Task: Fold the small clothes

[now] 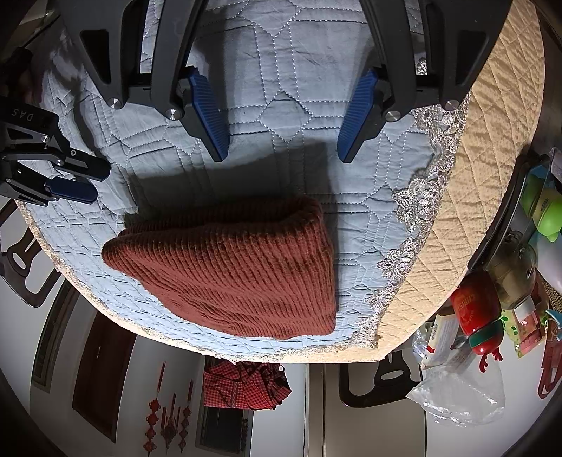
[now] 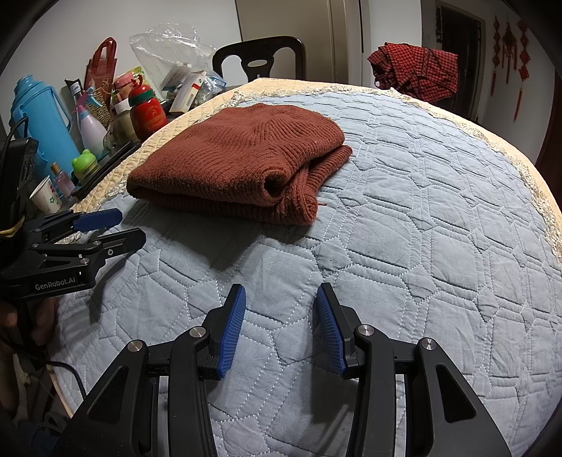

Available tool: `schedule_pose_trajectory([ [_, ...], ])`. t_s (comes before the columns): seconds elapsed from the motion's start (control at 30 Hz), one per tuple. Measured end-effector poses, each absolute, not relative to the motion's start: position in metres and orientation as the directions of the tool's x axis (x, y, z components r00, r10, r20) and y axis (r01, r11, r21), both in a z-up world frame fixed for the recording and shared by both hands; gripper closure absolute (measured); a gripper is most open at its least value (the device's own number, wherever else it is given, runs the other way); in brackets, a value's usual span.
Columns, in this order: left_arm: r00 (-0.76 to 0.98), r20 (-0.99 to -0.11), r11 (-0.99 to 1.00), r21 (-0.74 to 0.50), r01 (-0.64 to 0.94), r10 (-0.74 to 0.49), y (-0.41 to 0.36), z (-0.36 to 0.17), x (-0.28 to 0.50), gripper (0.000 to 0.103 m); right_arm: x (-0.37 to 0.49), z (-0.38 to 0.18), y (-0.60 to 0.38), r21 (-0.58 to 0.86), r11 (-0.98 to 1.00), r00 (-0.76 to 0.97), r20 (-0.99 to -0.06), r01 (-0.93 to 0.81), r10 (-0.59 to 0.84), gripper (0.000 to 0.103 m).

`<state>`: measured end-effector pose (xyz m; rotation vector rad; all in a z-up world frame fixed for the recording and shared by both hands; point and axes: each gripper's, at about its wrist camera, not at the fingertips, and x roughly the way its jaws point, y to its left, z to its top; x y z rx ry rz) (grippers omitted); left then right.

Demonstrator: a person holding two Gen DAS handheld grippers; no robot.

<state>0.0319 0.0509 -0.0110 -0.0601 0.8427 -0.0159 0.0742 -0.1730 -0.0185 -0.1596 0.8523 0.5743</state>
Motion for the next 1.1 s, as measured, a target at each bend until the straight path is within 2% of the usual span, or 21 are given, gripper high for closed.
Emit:
schedule_pose_trajectory([
  [0.67,0.647,-0.761,0.998,-0.058,-0.004,-0.041,0.0568,-0.0104,0.0403,0.028,0.0741,-0.018,-0.1733,0.092,0.838,0.518,-0.748,-0.538,0.415,0.06],
  [1.1,0.644,-0.764,0.999,-0.054,-0.003,-0.039,0.0565,-0.0101,0.0411,0.027,0.0739,-0.0177,-0.1728,0.093,0.838,0.517,-0.748,-0.538,0.416,0.06],
])
